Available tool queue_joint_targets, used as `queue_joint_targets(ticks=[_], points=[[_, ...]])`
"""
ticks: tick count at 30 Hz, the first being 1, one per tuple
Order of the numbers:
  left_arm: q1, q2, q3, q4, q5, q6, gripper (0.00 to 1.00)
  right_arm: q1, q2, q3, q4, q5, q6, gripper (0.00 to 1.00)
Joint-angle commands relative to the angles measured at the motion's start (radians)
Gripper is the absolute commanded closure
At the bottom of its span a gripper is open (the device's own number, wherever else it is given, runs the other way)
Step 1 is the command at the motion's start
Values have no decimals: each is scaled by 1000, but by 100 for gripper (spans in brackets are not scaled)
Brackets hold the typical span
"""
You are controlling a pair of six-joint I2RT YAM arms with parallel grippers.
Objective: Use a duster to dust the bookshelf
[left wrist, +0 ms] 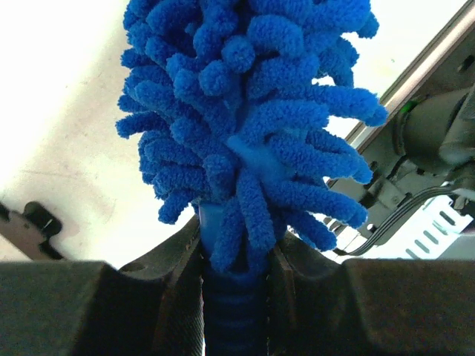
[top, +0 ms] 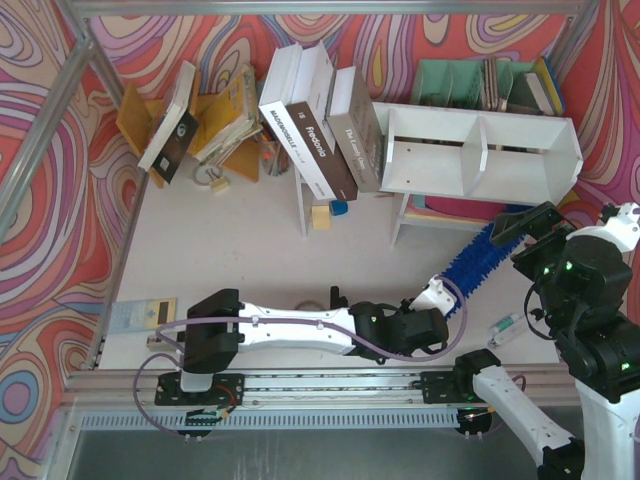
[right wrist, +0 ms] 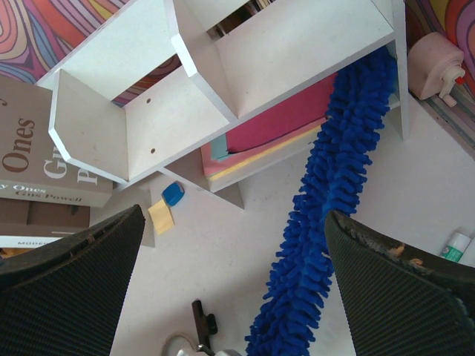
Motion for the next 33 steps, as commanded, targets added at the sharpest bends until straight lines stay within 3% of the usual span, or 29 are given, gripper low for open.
queue_joint_targets(ticks=[1, 12, 25, 33], points=[[-12, -91, -49, 71, -82, 10, 100, 5, -11, 2, -7, 7, 3, 5], [3, -228, -211, 165, -236, -106, 100, 6, -1, 17, -5, -1, -2, 5], [15, -403, -433, 166, -330, -258, 100, 6, 9, 11, 13, -7, -6, 5], [16, -449, -475, 166, -342, -273, 100, 6, 7, 4, 15, -6, -5, 5]])
